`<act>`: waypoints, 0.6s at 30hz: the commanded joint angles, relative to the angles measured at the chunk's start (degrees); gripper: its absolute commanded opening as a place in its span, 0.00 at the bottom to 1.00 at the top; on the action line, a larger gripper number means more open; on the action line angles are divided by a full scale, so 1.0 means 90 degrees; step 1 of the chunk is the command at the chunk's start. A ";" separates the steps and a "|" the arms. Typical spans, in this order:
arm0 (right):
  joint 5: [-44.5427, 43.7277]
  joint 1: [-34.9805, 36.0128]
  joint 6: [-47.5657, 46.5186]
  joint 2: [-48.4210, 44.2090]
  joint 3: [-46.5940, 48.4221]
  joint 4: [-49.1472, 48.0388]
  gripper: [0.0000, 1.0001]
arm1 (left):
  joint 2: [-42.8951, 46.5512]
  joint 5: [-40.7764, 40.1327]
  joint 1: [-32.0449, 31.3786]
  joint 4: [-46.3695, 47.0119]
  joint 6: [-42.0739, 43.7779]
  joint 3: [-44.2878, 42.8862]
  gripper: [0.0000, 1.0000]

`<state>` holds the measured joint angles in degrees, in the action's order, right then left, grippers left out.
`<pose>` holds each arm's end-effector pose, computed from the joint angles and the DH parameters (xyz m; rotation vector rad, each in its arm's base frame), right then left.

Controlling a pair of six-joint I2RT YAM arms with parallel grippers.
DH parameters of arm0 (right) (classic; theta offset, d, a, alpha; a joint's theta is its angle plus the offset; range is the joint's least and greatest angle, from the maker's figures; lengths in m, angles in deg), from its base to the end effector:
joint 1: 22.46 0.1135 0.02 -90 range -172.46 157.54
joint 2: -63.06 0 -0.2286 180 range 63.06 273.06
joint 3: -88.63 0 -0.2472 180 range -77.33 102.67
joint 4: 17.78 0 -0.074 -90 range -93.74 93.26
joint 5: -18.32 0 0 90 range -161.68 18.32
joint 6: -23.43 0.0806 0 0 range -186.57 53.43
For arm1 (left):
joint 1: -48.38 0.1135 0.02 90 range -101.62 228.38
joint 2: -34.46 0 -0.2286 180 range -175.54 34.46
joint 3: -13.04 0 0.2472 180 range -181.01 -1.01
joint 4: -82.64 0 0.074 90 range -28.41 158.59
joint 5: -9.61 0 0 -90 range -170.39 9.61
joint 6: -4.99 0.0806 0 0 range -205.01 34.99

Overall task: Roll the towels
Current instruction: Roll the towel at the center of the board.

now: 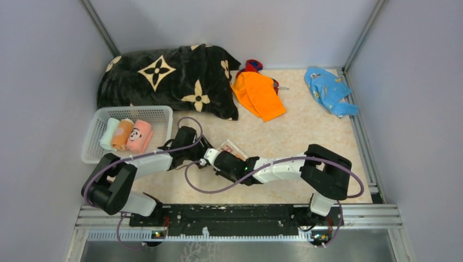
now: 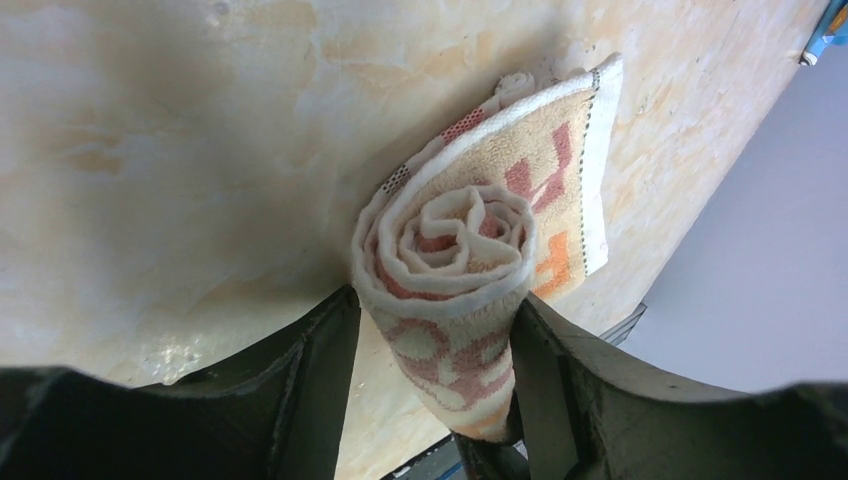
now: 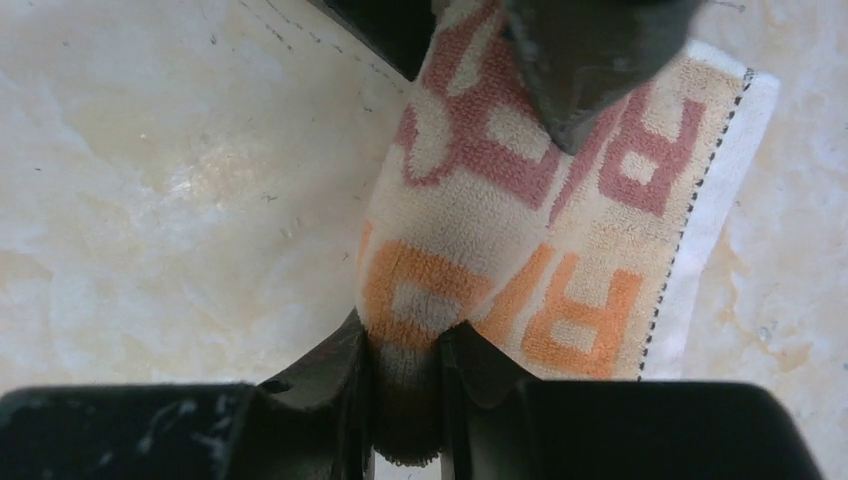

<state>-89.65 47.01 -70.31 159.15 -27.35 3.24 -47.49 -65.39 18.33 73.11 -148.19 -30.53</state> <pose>0.1440 0.3136 0.0891 -1.3489 2.0314 0.1176 0.2350 -0.1600 0.0737 -0.6267 2.5778 -0.9805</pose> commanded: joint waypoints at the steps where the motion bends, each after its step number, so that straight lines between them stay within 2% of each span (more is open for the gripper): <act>1: 0.2089 -0.0516 0.0415 -0.0412 -0.0115 -0.0382 0.10 | 0.0381 -0.0384 -0.0042 -0.0520 0.0070 0.0223 0.64; 5: 0.3895 -0.1198 0.0868 -0.0457 -0.0429 -0.0894 0.09 | 0.1082 -0.0630 -0.0022 -0.0506 -0.0101 0.0461 0.68; 10: 0.5889 -0.2021 0.1559 -0.0011 -0.0738 -0.1687 0.09 | 0.1655 -0.0625 -0.0027 -0.0567 -0.0143 0.0607 0.71; 14: 0.7242 -0.2604 0.2406 0.0542 -0.0898 -0.2496 0.09 | 0.1623 -0.0324 -0.0024 -0.0298 -0.0236 0.0741 0.72; 18: 0.8120 -0.3117 0.3277 0.1129 -0.0965 -0.3223 0.09 | 0.1291 -0.0134 -0.0031 0.0120 -0.0328 0.0779 0.72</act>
<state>-30.93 22.09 -50.86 164.29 -34.21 -17.80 -33.68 -68.75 18.20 70.31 -149.92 -24.17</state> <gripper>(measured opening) 0.205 0.718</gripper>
